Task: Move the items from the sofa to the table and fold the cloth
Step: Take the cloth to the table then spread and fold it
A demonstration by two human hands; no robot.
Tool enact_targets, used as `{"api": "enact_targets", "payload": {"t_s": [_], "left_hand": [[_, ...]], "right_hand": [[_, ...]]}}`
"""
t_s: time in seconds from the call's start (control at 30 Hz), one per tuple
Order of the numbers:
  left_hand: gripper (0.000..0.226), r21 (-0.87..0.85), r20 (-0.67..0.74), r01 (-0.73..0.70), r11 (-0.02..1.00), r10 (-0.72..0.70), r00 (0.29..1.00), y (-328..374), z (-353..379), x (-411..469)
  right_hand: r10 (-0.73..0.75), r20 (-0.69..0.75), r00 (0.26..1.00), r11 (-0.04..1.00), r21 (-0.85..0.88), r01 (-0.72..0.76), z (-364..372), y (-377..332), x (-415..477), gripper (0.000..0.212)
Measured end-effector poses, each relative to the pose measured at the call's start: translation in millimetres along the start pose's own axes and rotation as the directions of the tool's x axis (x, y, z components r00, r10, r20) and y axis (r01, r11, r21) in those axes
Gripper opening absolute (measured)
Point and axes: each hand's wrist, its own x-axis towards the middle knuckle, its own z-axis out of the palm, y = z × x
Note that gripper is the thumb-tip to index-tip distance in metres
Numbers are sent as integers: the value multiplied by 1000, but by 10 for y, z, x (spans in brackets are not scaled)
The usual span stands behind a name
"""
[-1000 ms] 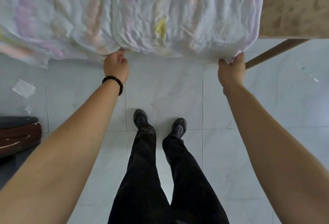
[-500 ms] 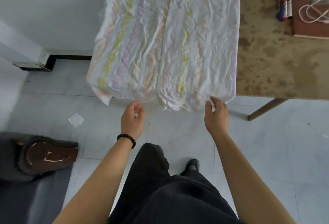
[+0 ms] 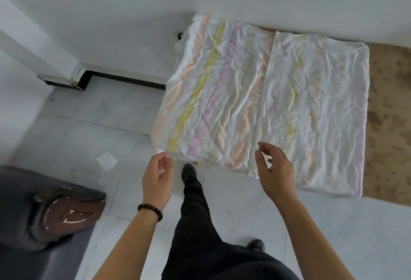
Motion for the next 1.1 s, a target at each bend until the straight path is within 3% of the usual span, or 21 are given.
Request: {"api": "enact_targets", "payload": {"t_s": [0.1, 0.23, 0.33, 0.4, 0.47, 0.57, 0.67, 0.8, 0.87, 0.93, 1.0, 1.1], "left_hand": [[17, -14, 53, 56, 998, -56, 997, -19, -55, 802], [28, -5, 127, 192, 981, -190, 974, -97, -63, 1895], [38, 19, 266, 367, 930, -358, 895, -166, 76, 2657], [48, 76, 356, 392, 917, -392, 848, -195, 230, 3080], [55, 109, 444, 397, 911, -402, 801, -206, 386, 3390], [65, 139, 556, 457, 878, -451, 698, -248, 614, 3680], [77, 65, 666, 644, 763, -514, 541, -373, 786, 3831], [59, -8, 828, 775, 632, -430, 360, -591, 802, 3836], [62, -52, 800, 781, 623, -442, 406, -695, 761, 3814], [71, -139, 622, 786, 602, -565, 542, -732, 664, 3817], [32, -279, 400, 692, 666, -574, 714, -684, 479, 3879], [19, -331, 228, 454, 827, -397, 889, -371, 61, 3891]], "right_hand": [[48, 15, 999, 998, -30, -48, 497, -361, 528, 32], [71, 208, 976, 984, -177, -34, 1210, -861, 1365, 43], [31, 356, 934, 935, -342, 99, 1665, -1123, 1966, 52], [10, 374, 928, 868, -464, 177, 1882, -1265, 2299, 53], [46, 362, 931, 840, -519, 160, 2031, -1384, 2555, 55], [94, 351, 932, 855, -509, 105, 2159, -1437, 2761, 63], [100, 344, 934, 868, -489, 87, 2173, -1381, 2834, 63], [97, 359, 928, 880, -467, 88, 2176, -1306, 2927, 62], [103, 359, 928, 883, -462, 80, 2175, -1293, 2957, 62], [115, 357, 927, 882, -465, 70, 2165, -1327, 2953, 61], [128, 369, 921, 878, -473, 67, 2154, -1380, 2939, 60], [262, 433, 862, 860, -511, -4, 2096, -1512, 3053, 63]]}}
